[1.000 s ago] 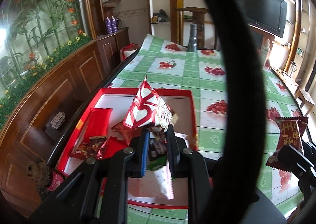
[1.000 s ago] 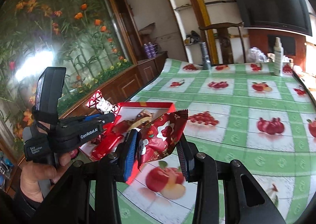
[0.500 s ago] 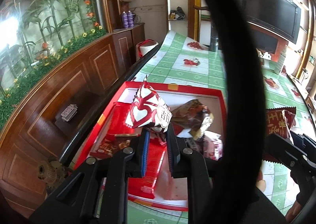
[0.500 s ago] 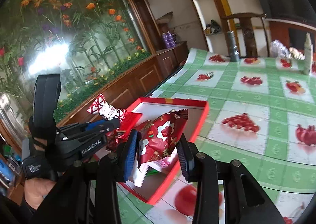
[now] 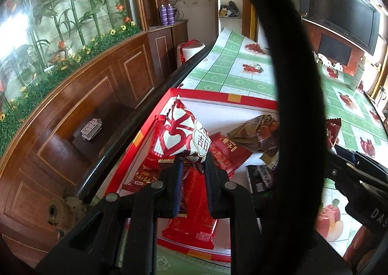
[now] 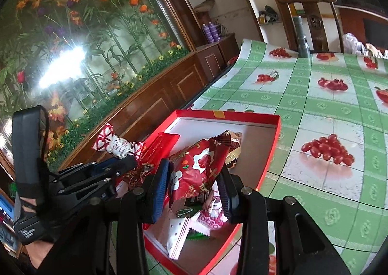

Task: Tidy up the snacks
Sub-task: 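Open left tool to drop candy while right tool releases red packet into tray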

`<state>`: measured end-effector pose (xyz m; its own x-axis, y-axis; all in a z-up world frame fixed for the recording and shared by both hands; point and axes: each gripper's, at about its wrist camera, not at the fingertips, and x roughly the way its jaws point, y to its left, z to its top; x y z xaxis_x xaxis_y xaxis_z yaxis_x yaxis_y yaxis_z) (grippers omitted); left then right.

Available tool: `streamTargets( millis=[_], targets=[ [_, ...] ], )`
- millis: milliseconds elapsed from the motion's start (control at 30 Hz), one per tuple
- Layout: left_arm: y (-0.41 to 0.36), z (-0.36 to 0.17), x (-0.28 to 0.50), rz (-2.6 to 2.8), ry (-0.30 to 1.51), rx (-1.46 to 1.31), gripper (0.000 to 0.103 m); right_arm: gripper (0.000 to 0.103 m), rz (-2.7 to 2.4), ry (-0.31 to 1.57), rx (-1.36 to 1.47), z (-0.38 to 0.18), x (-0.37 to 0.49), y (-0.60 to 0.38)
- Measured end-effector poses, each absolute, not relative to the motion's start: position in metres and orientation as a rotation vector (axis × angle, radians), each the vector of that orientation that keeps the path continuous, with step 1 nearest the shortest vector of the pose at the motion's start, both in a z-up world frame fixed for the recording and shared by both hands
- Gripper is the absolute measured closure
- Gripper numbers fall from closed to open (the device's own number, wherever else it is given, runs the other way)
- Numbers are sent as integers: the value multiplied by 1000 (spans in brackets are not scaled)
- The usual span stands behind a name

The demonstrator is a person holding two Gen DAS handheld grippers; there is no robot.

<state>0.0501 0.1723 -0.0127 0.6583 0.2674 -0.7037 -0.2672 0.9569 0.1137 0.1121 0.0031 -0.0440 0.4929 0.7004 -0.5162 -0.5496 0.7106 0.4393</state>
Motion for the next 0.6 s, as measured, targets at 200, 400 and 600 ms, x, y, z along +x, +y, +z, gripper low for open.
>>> streamTargets(
  millis=[200,400,600],
  targets=[
    [181,-25,56,322,826,-6,85,65,757,755,229,-51,122,10],
    [189,-31,60,335,840,-8,85,65,750,773,225,-56,131,15],
    [190,-37,66,332,852,-1,85,65,748,780,222,-58,135,19]
  ],
)
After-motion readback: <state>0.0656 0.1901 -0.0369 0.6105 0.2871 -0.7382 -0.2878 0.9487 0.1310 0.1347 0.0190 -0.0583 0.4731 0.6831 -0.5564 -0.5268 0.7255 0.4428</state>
